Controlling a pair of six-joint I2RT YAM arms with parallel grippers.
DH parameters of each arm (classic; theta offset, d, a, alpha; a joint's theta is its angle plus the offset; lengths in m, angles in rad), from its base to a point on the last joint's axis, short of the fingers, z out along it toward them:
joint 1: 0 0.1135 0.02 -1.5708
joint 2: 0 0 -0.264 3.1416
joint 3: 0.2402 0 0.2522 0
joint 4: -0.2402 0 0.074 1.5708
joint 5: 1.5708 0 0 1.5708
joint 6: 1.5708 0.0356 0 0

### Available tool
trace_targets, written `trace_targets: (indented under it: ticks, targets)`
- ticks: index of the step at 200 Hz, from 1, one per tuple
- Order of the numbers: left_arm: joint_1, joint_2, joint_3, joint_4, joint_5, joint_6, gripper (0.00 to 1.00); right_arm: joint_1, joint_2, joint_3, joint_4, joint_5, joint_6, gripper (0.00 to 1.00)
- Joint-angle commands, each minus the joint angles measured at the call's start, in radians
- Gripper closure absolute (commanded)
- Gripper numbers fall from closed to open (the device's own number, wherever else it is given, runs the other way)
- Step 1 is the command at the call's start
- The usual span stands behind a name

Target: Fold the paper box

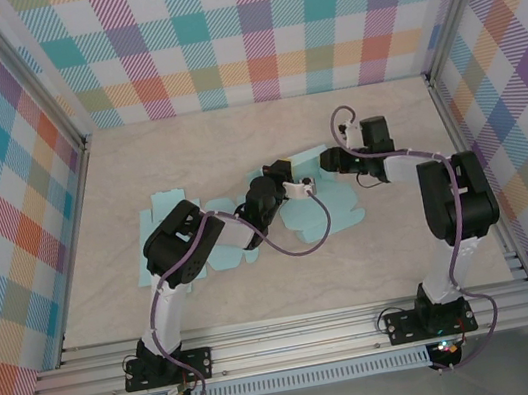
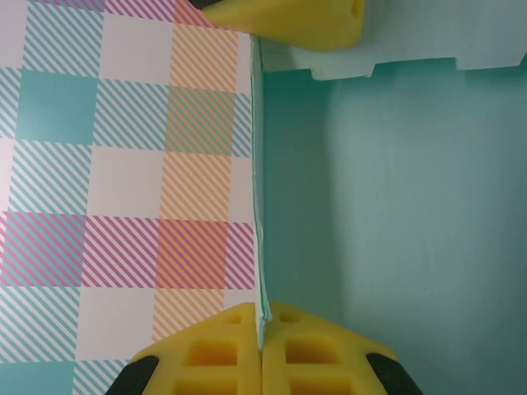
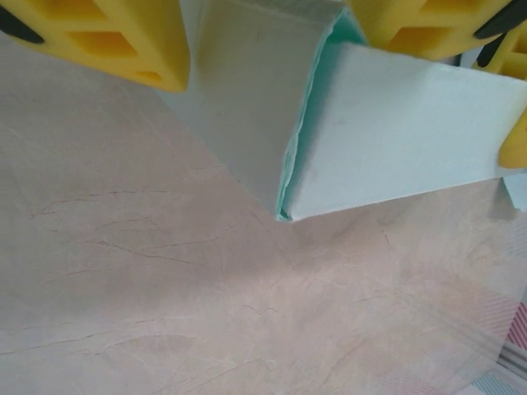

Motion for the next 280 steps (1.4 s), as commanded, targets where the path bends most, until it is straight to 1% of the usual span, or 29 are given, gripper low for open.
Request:
trace_targets:
  ticks: [1,13,27,56,63,67,73,81,86,91,100,107,117,122,131,145,149,153,169,183,192,203,217,224,235,252,263,280]
  targets:
    - [-0.011,-0.014,-0.001,-0.067,0.049,-0.046,1.0,0.019,0.019,0.001,0.02,0.11,-0.011,0.51]
    - [-0.011,-0.022,-0.001,-0.067,0.049,-0.067,1.0,0.027,0.024,0.002,0.025,0.131,-0.009,0.52]
    - [-0.012,-0.031,-0.001,-0.067,0.045,-0.101,1.0,0.037,0.033,0.007,0.021,0.163,-0.013,0.56]
    - [-0.015,-0.054,0.009,-0.088,0.025,-0.194,1.0,0.058,0.038,0.006,0.024,0.207,-0.02,0.67]
    - [-0.017,-0.06,0.013,-0.092,0.016,-0.227,0.96,0.063,0.031,0.001,0.028,0.22,-0.025,0.7]
    - [-0.017,-0.064,0.018,-0.094,0.005,-0.254,0.94,0.067,0.026,-0.004,0.033,0.23,-0.028,0.72]
    - [-0.018,-0.072,0.024,-0.099,-0.01,-0.286,0.87,0.071,0.016,-0.012,0.038,0.247,-0.034,0.74]
    - [-0.018,-0.083,0.033,-0.107,-0.03,-0.327,0.8,0.079,0.001,-0.025,0.052,0.273,-0.043,0.75]
    - [-0.019,-0.091,0.036,-0.113,-0.043,-0.351,0.78,0.081,-0.006,-0.033,0.059,0.285,-0.047,0.76]
    - [-0.02,-0.101,0.039,-0.122,-0.053,-0.375,0.72,0.085,-0.016,-0.039,0.067,0.294,-0.05,0.77]
    - [-0.019,-0.122,0.043,-0.145,-0.066,-0.413,0.69,0.089,-0.032,-0.051,0.08,0.307,-0.052,0.81]
    - [-0.021,-0.144,0.042,-0.164,-0.076,-0.449,0.61,0.092,-0.044,-0.061,0.089,0.313,-0.054,0.83]
    - [-0.023,-0.182,0.037,-0.196,-0.087,-0.503,0.58,0.097,-0.062,-0.07,0.097,0.328,-0.054,0.87]
    - [-0.024,-0.204,0.034,-0.217,-0.091,-0.539,0.51,0.1,-0.071,-0.074,0.099,0.337,-0.055,0.89]
    - [-0.027,-0.251,0.03,-0.263,-0.096,-0.604,0.48,0.106,-0.083,-0.079,0.098,0.356,-0.06,0.92]
    - [-0.028,-0.343,0.026,-0.36,-0.084,-0.715,0.22,0.118,-0.101,-0.082,0.091,0.393,-0.067,0.96]
    - [-0.028,-0.366,0.026,-0.387,-0.075,-0.753,0.17,0.121,-0.105,-0.083,0.088,0.407,-0.067,0.96]
    - [-0.029,-0.392,0.025,-0.415,-0.07,-0.786,0.1,0.124,-0.11,-0.082,0.082,0.416,-0.067,0.97]
    - [-0.028,-0.499,0.022,-0.527,-0.036,-0.937,0.0,0.135,-0.127,-0.087,0.074,0.448,-0.069,0.99]
    - [-0.028,-0.588,0.008,-0.612,-0.008,-1.072,0.0,0.143,-0.142,-0.096,0.07,0.47,-0.062,1.0]
    - [-0.029,-0.641,-0.002,-0.655,-0.027,-1.175,0.0,0.147,-0.15,-0.102,0.065,0.475,-0.06,1.0]
    - [-0.027,-0.702,-0.011,-0.712,-0.102,-1.322,0.0,0.152,-0.162,-0.113,0.062,0.487,-0.049,1.0]
    - [-0.022,-0.776,-0.017,-0.825,-0.237,-1.528,0.0,0.158,-0.18,-0.131,0.057,0.499,-0.035,1.0]
    - [-0.012,-0.81,-0.023,-0.884,-0.267,-1.634,0.0,0.16,-0.19,-0.139,0.053,0.5,-0.027,1.0]
    - [0.01,-0.853,-0.034,-0.965,-0.251,-1.761,0.0,0.167,-0.204,-0.147,0.039,0.509,-0.014,1.0]
    - [0.043,-0.877,-0.021,-1.103,-0.215,-1.899,0.0,0.187,-0.228,-0.156,0.014,0.526,0.002,1.0]
    - [0.062,-0.866,0.015,-1.202,-0.213,-1.962,0.0,0.203,-0.246,-0.164,0.002,0.538,0.011,1.0]
    - [0.095,-0.826,0.047,-1.323,-0.186,-2.021,0.0,0.234,-0.277,-0.175,-0.019,0.564,0.026,1.0]
